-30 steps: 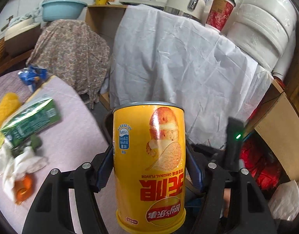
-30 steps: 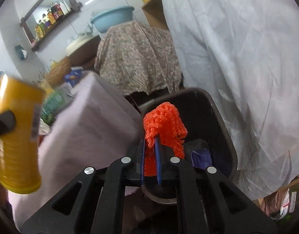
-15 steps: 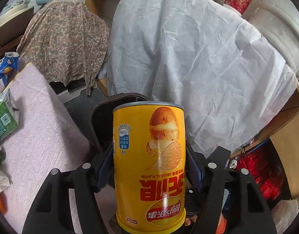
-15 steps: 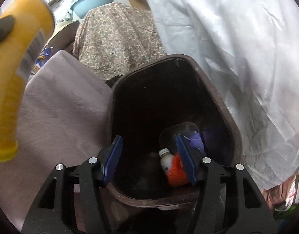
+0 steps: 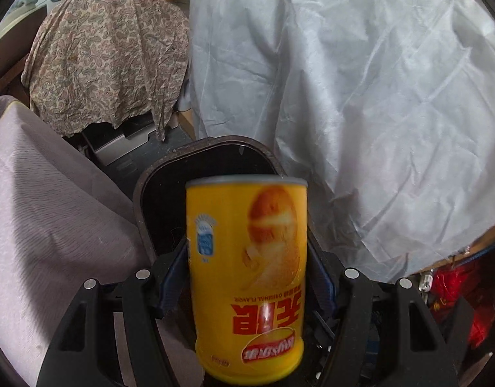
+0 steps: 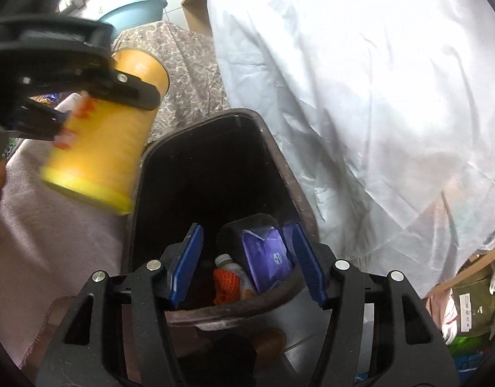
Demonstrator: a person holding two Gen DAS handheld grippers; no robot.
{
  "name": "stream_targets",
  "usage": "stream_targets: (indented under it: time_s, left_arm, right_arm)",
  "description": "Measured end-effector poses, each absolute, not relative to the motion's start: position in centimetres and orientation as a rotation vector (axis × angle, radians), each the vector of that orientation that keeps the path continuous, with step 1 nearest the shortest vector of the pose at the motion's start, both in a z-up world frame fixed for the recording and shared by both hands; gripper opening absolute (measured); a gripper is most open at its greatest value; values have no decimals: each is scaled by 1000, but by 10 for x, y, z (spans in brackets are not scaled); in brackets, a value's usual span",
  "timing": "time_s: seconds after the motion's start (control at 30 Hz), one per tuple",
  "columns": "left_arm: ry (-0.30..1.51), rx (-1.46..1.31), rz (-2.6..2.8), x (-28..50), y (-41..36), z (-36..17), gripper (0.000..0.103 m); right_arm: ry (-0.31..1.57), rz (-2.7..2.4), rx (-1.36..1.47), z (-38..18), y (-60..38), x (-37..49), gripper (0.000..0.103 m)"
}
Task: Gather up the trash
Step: 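Carry chip can and orange net over the bin and release both, then grasp white tissues with the left tool while the right tool grasps another tissue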
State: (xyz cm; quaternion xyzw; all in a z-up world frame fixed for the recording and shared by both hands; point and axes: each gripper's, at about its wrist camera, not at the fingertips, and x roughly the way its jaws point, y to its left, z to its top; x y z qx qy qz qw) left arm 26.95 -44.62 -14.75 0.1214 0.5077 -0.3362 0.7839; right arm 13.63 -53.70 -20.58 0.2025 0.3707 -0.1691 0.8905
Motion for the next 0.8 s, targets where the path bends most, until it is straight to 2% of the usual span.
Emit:
stream_targets:
  time_s: [0.07, 0.13, 0.4, 0.53, 0.8]
  left_arm:
    - [1099, 277, -718, 270, -450, -151, 76]
    - [1084, 300, -728, 267, -452, -151, 80]
    - [1033, 303, -786, 251, -444, -130, 83]
    - [984, 302, -807, 240, -428, -110, 89]
    - [919, 243, -843, 216, -365, -67, 93]
  right_arm:
    - [769, -362, 432, -207, -540, 131, 58]
    - [767, -366, 445, -208, -543, 129, 58]
    - [762, -363, 466, -209, -540, 127, 58]
    - [753, -354, 469, -205, -535, 130, 58]
    - [735, -288, 463, -186, -518, 139, 61]
